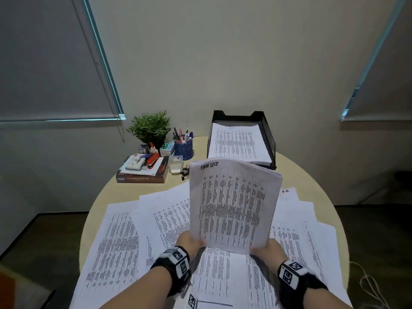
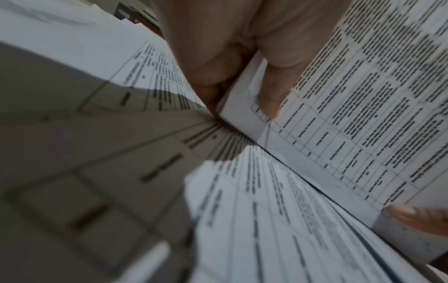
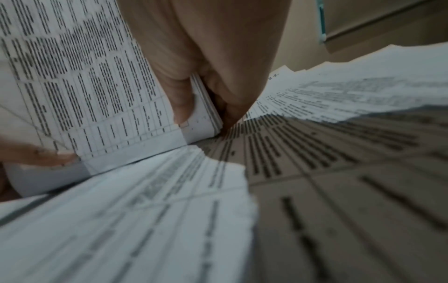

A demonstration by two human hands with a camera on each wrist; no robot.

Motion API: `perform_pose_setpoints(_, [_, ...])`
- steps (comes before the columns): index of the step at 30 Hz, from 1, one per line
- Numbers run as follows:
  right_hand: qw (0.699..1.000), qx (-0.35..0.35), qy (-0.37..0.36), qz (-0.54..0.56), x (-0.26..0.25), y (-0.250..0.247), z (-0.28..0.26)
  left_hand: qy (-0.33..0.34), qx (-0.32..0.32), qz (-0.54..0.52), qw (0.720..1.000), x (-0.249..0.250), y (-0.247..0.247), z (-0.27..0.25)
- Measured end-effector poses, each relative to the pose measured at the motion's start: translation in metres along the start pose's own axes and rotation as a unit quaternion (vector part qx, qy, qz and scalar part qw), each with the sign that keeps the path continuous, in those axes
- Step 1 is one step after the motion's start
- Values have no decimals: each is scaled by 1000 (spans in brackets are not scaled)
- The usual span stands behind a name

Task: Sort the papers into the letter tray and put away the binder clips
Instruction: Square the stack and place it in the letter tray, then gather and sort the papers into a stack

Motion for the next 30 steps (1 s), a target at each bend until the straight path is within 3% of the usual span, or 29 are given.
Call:
perform_pose_setpoints(7, [998, -22, -45, 31, -4, -8, -5, 64, -59, 12, 996, 14, -5, 7])
perform_pose_setpoints(12, [991, 40, -87, 97, -42, -39, 2, 109, -63, -44, 991, 66, -30, 14])
perform_pose_setpoints(17, [978, 133, -130, 97, -103, -85, 34, 132, -29, -119, 984, 131, -55, 50])
perform_pose_setpoints(22, [962, 163, -135, 172, -152, -114, 77, 143, 23, -121, 982, 187, -71, 87])
perform_pose_setpoints(25, [962, 180, -121, 167, -173, -129, 109, 142, 72, -57, 986, 208, -82, 111])
perform_pose_setpoints(30, [977, 199, -72, 31, -186, -135, 159, 117, 117, 58, 985, 222, -86, 136])
Point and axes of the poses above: each hand's wrist, its own z-axis towards the middle knuckle, its own y-axis out of the palm, x = y × z, the point moved 5 cm from there along z, towards the middle knuckle, and after that the axes turned 1 degree about x, right-handed, at the moved point
